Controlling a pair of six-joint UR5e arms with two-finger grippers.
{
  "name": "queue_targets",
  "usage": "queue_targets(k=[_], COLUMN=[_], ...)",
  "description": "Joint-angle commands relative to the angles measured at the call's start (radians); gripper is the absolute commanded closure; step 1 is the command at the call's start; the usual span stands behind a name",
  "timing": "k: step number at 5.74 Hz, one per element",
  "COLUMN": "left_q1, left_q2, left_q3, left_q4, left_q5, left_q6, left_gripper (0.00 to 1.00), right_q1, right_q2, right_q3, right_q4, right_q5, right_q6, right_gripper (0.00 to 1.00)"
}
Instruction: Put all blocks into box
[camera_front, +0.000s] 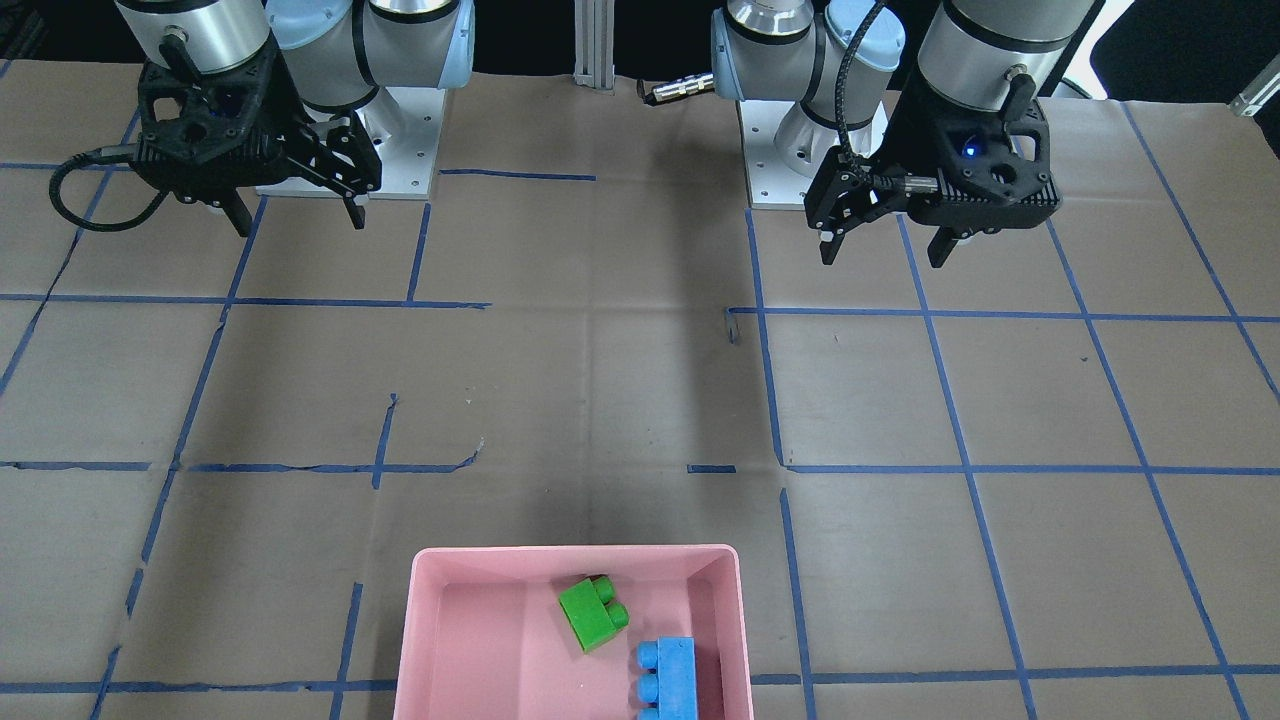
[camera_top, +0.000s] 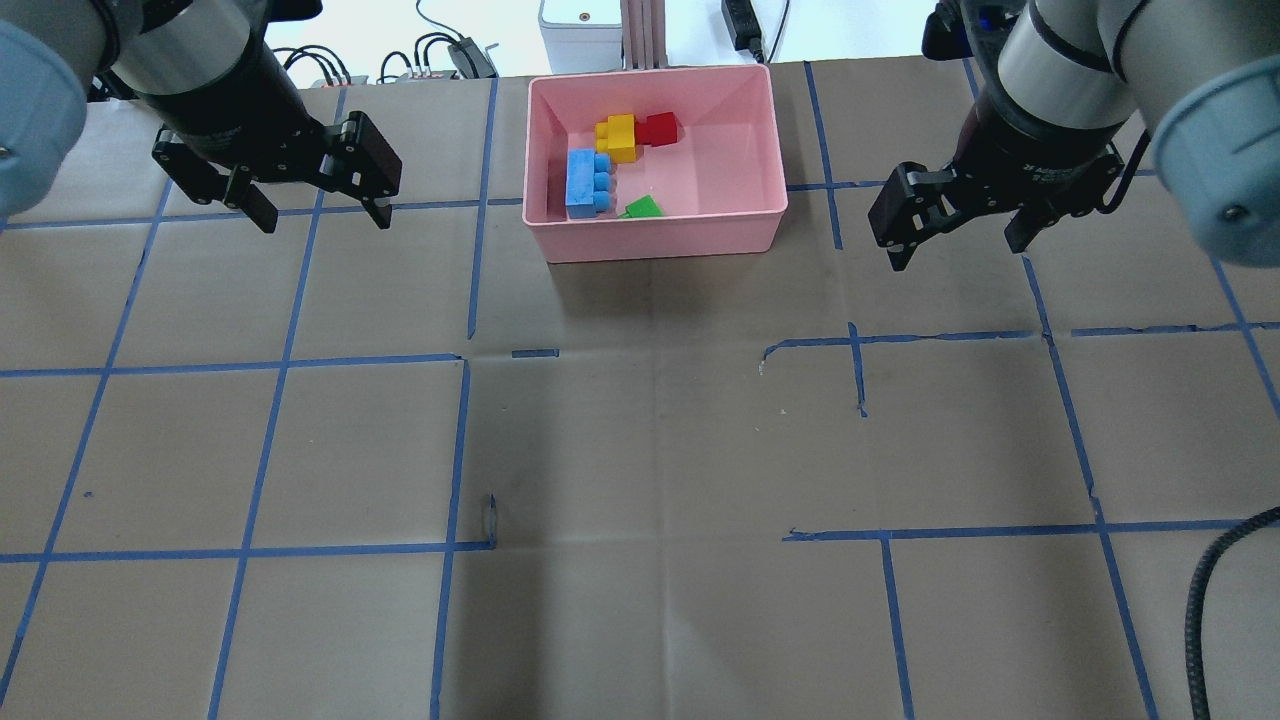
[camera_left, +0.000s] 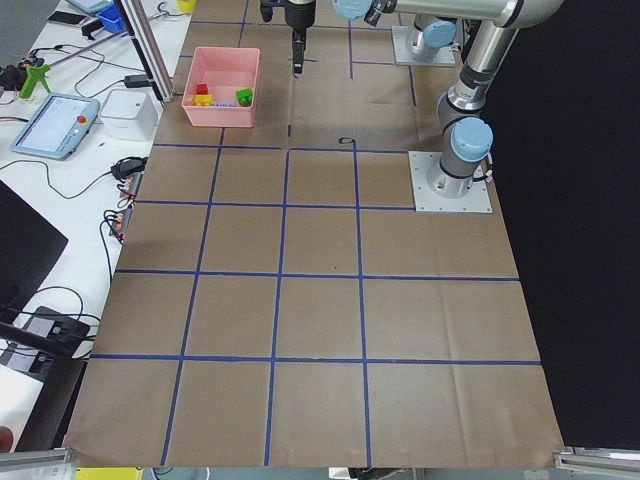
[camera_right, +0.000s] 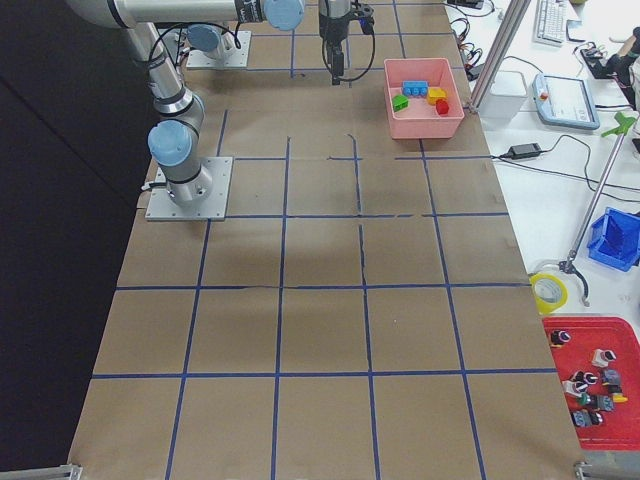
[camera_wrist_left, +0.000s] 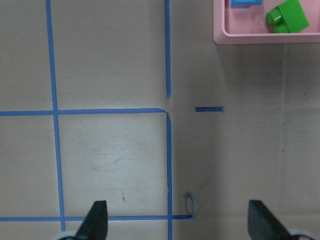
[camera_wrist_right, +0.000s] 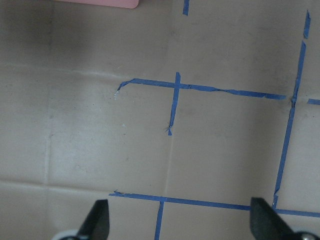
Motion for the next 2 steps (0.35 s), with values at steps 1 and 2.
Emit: queue_targets(k=[1, 2], left_q1=[0.000, 0.000], left_q2=[0.003, 0.001], left_q3=[-0.003, -0.003], left_q4=[0.000, 0.002], left_q5=[0.000, 0.002], left_q6=[0.001, 0.004], left_gripper=[0.00, 0.00], right_q1=[-0.003, -0.003], right_q2=[-0.005, -0.007], right_q3=[0.010, 0.016], right_q4=[0.000, 0.002], right_q5=[0.005, 0.006], right_q6=[-0.002, -0.002], right_gripper=[0.00, 0.00])
